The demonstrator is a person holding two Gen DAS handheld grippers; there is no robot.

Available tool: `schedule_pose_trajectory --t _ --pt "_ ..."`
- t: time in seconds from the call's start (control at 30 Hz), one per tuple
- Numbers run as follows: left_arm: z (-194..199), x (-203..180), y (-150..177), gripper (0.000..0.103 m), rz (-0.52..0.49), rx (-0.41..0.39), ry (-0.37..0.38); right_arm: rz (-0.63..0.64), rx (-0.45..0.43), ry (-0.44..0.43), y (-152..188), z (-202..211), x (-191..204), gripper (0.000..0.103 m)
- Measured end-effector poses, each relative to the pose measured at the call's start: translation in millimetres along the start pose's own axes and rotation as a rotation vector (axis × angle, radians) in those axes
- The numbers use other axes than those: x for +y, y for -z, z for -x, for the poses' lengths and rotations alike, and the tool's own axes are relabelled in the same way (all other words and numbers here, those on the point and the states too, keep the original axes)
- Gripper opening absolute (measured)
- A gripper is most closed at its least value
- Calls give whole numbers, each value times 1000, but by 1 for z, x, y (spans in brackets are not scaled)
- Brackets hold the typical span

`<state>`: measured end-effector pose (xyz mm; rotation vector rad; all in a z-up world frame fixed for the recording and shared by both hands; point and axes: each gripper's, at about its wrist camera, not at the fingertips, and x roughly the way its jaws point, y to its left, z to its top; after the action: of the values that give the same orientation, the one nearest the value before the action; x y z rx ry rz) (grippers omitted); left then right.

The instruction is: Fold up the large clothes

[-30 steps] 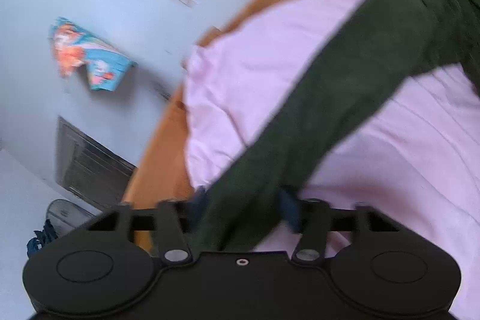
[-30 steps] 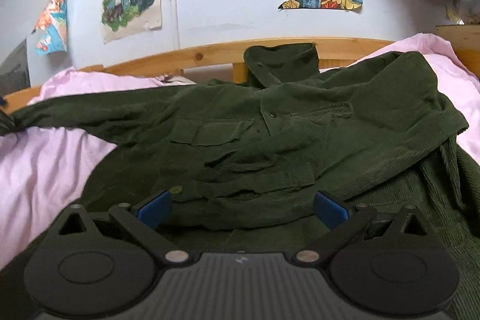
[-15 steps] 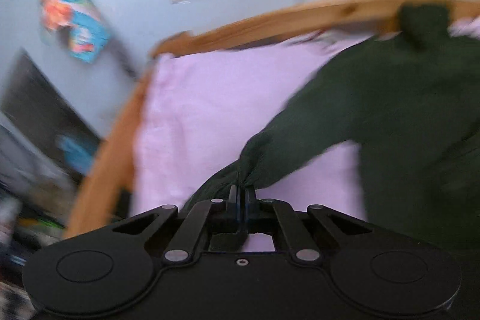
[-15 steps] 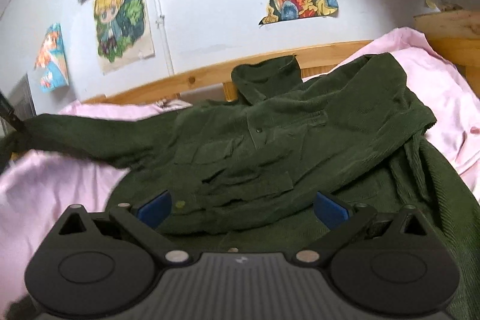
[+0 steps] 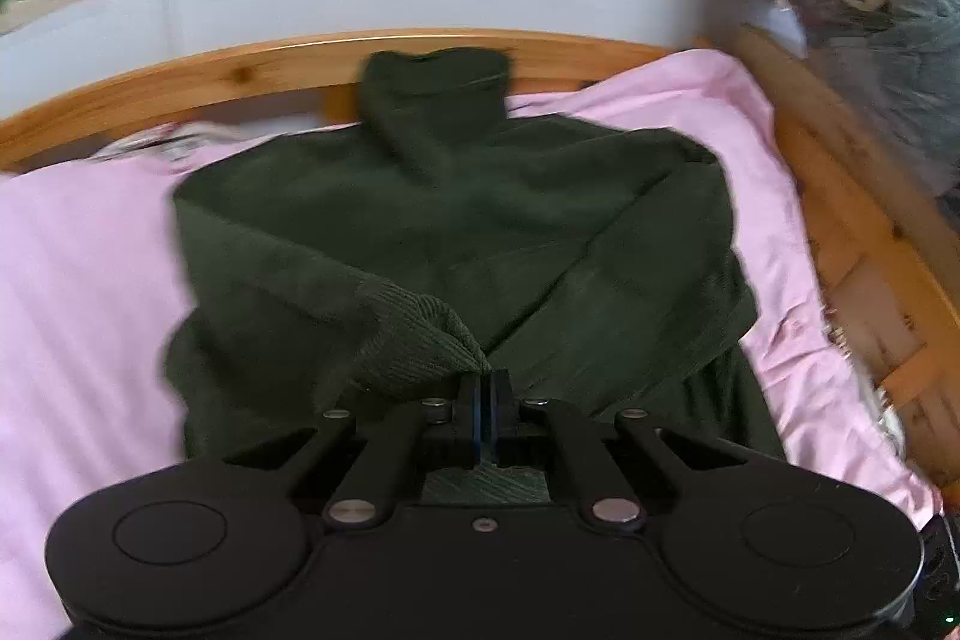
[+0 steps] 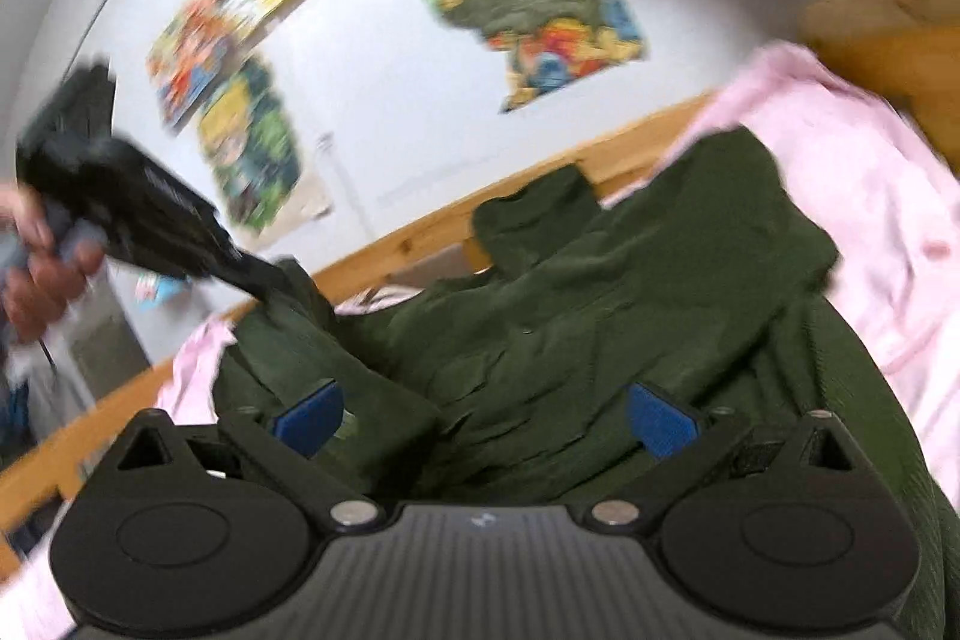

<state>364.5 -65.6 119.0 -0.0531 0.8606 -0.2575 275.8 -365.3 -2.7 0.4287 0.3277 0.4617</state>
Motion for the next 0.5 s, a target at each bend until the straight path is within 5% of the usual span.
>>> schedule_pose_trajectory --t 0.13,0.27,0.5 --pt "-46 2 1 14 14 -31 116 -120 19 21 4 -10 -29 103" --pt "-67 15 6 64 73 -4 155 -99 72 62 18 -31 -34 103" --pt "-36 70 30 77 115 -70 0 -76 144 124 39 -60 -30 103"
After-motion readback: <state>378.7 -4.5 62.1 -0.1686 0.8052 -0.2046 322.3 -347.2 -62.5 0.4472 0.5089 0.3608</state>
